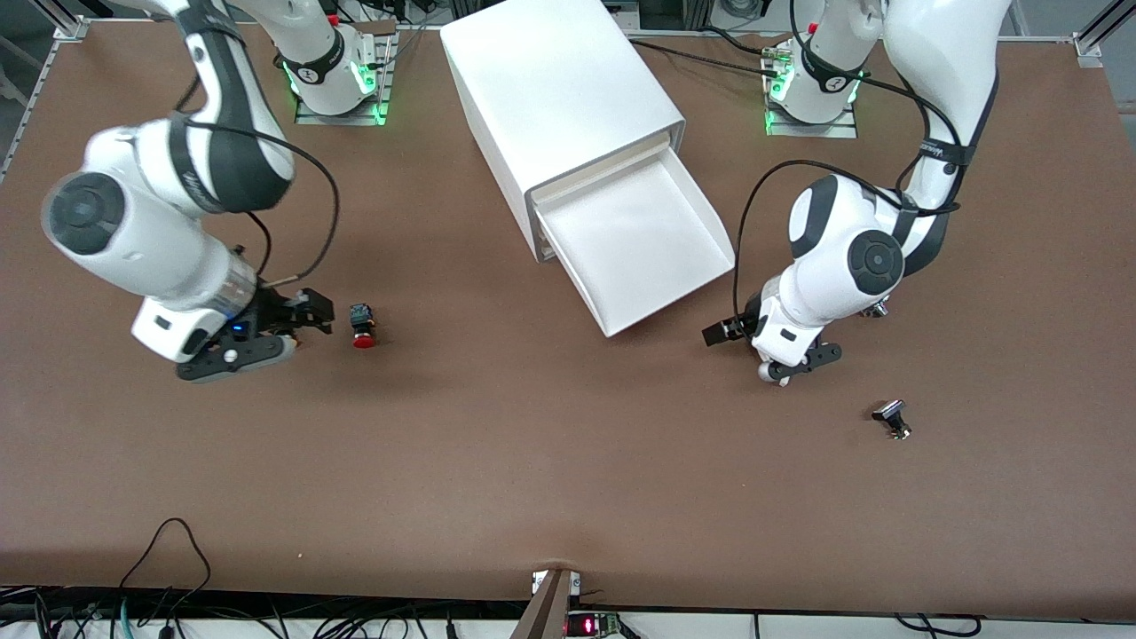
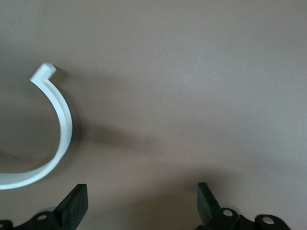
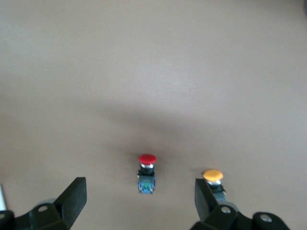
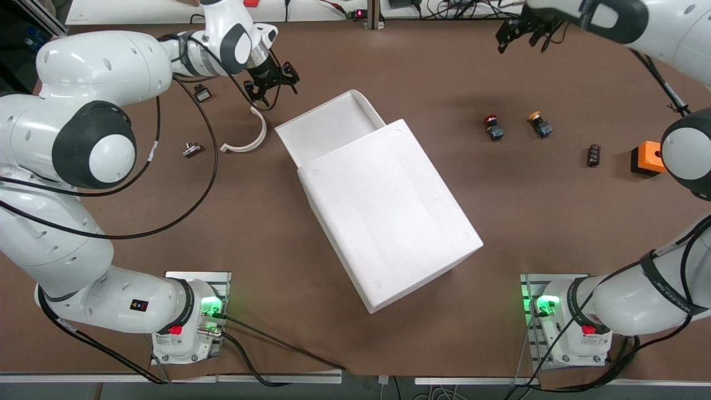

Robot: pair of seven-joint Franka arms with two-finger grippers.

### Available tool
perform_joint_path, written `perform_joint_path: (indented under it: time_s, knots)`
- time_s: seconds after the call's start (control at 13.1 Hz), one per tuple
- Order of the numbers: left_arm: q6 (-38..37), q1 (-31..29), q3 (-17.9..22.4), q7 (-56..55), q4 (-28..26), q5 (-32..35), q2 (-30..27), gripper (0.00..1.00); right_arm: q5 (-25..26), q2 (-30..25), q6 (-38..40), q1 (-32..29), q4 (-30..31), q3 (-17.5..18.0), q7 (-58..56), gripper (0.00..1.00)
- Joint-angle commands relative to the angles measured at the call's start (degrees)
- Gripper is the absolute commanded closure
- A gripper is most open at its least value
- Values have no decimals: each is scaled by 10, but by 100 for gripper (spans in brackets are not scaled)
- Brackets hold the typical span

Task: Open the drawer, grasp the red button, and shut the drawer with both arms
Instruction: 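Push the drawer closed with the left gripper while the right gripper retracts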

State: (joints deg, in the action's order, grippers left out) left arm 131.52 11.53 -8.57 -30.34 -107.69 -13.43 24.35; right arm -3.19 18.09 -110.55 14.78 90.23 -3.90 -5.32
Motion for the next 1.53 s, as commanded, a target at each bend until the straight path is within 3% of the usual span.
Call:
perform_joint_path:
  time_s: [0.0,0.31,0.61,0.84,1.07,1.45]
  knots:
    - [4,9,-17,-3,-19,-12,-11,0,1,2,76,-20,-72,13,-8,0]
    - [2,9,-66,-1,-72,-17,-27,0,1,-39,105,-71,-66,-32,-11,0]
    - [-33,9,-140,0,-105,-19,-46,0,-2,-74,132,-97,-35,-32,-9,0]
    - [-52,9,-170,2,-128,-70,-51,0,-4,-73,178,-106,-42,-37,-1,0]
    - [-65,9,-196,4,-145,-70,-60,0,3,-84,187,-106,-44,-37,3,0]
    - [-88,9,-199,6,-145,-70,-60,0,6,-93,202,-107,-38,-57,55,0]
